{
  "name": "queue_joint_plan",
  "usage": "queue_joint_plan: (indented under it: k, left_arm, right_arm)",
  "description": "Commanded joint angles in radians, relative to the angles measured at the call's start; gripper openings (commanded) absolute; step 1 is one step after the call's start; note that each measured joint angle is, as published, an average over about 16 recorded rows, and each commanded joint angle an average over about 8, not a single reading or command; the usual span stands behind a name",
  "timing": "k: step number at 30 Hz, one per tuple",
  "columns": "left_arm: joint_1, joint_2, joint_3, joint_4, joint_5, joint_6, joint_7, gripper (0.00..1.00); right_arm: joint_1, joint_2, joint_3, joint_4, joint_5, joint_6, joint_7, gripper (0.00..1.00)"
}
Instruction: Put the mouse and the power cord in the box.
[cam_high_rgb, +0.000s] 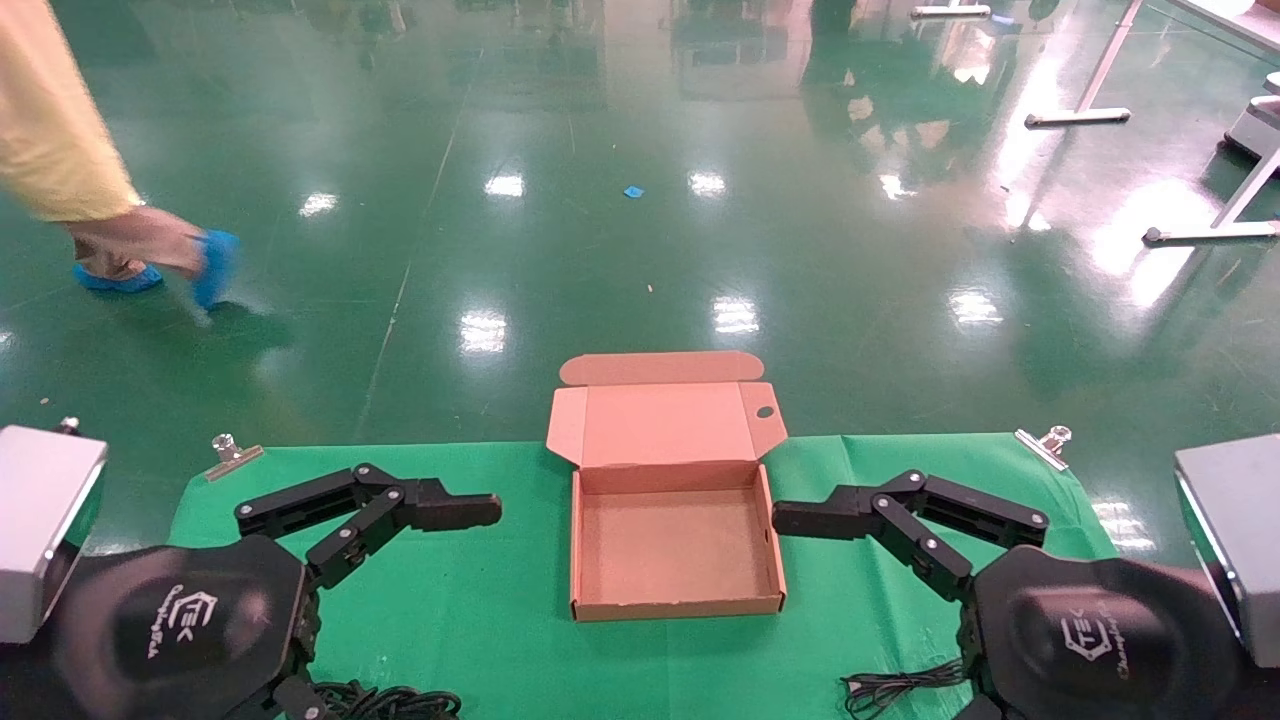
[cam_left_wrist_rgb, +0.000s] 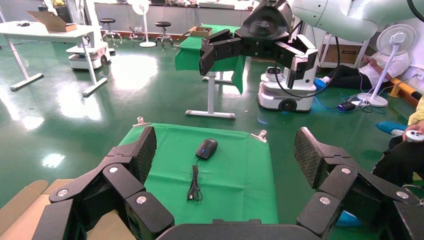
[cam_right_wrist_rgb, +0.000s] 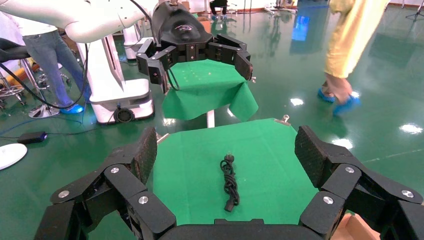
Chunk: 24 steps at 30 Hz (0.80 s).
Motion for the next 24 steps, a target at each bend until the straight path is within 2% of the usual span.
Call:
queue_joint_plan:
  k: [1, 24]
  left_arm:
    - [0.000, 0.000, 0.000, 0.000, 0.000, 0.000, 0.000, 1.00]
    - [0.000, 0.000, 0.000, 0.000, 0.000, 0.000, 0.000, 1.00]
  right_arm:
    - [0.000, 0.000, 0.000, 0.000, 0.000, 0.000, 0.000, 1.00]
    - [0.000, 0.000, 0.000, 0.000, 0.000, 0.000, 0.000, 1.00]
